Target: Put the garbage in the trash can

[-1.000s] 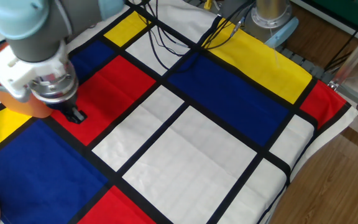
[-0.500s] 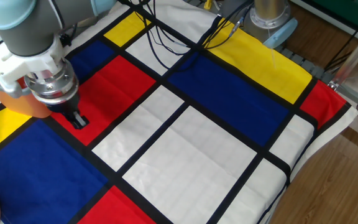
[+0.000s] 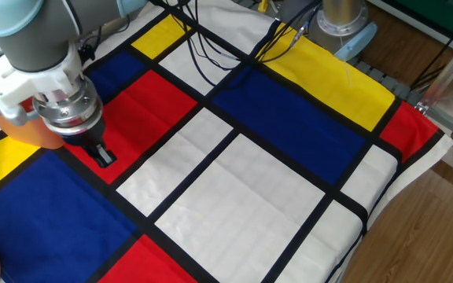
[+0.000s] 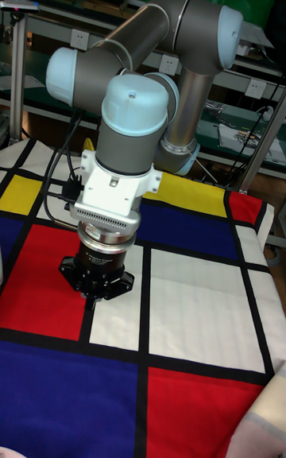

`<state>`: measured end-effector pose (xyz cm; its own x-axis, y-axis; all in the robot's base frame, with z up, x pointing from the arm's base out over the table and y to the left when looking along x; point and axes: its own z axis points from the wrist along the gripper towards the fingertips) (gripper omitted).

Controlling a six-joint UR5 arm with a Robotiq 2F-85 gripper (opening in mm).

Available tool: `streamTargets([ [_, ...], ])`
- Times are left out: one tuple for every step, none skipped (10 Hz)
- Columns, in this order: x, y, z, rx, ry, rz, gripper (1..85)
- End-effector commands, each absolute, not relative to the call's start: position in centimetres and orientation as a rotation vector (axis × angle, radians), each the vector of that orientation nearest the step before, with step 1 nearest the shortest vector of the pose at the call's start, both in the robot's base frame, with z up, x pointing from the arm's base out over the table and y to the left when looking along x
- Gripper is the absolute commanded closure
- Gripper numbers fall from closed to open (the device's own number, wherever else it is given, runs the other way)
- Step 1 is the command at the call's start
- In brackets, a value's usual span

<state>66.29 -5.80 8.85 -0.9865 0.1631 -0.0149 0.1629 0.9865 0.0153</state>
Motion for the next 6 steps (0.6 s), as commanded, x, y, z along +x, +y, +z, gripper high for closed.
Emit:
streamTargets([
  [66.51, -6.05, 9.01, 0.243, 3.112, 0.021, 84.7],
  [66.55, -6.33, 9.01, 0.235, 3.11, 0.004, 84.7],
  [66.63, -6.25, 9.02, 0.235, 3.108, 0.009, 84.7],
  [66.62, -6.33, 9.02, 0.23, 3.108, 0.004, 84.7],
  [66.66, -6.57, 9.02, 0.213, 3.107, -0.01, 84.7],
  [66.7, -6.45, 9.02, 0.208, 3.106, -0.003, 84.7],
])
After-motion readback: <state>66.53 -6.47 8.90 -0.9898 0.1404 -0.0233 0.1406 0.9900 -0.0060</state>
